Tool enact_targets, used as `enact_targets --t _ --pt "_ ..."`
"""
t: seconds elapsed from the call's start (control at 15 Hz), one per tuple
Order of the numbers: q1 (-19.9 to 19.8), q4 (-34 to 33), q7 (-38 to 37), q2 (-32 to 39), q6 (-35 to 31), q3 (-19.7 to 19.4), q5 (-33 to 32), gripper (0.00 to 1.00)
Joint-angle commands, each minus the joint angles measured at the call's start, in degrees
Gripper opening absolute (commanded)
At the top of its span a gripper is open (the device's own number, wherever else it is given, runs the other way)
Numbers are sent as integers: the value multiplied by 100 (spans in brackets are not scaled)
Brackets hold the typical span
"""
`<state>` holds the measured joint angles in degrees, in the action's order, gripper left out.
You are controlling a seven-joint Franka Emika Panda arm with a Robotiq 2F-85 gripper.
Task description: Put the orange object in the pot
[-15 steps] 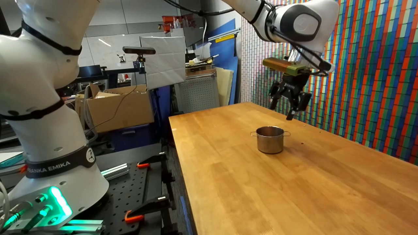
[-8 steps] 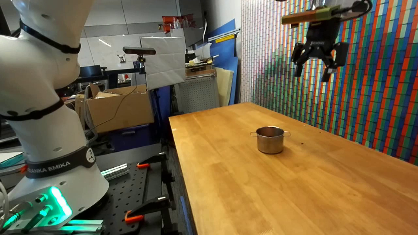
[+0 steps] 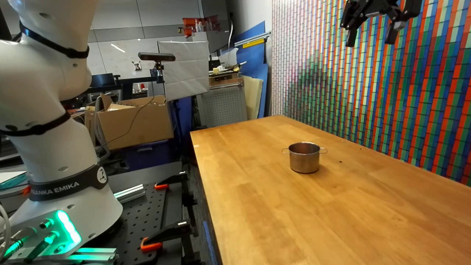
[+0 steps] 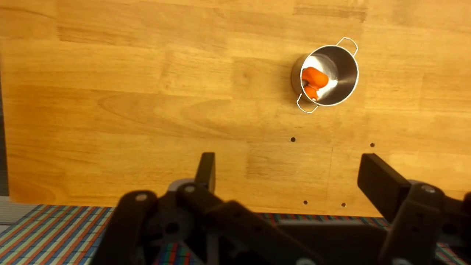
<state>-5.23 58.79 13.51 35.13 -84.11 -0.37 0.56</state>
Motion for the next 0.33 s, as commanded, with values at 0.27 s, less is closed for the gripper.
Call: enact_targets --t 0.27 --pt "0 -25 -1 8 54 -17 -15 100"
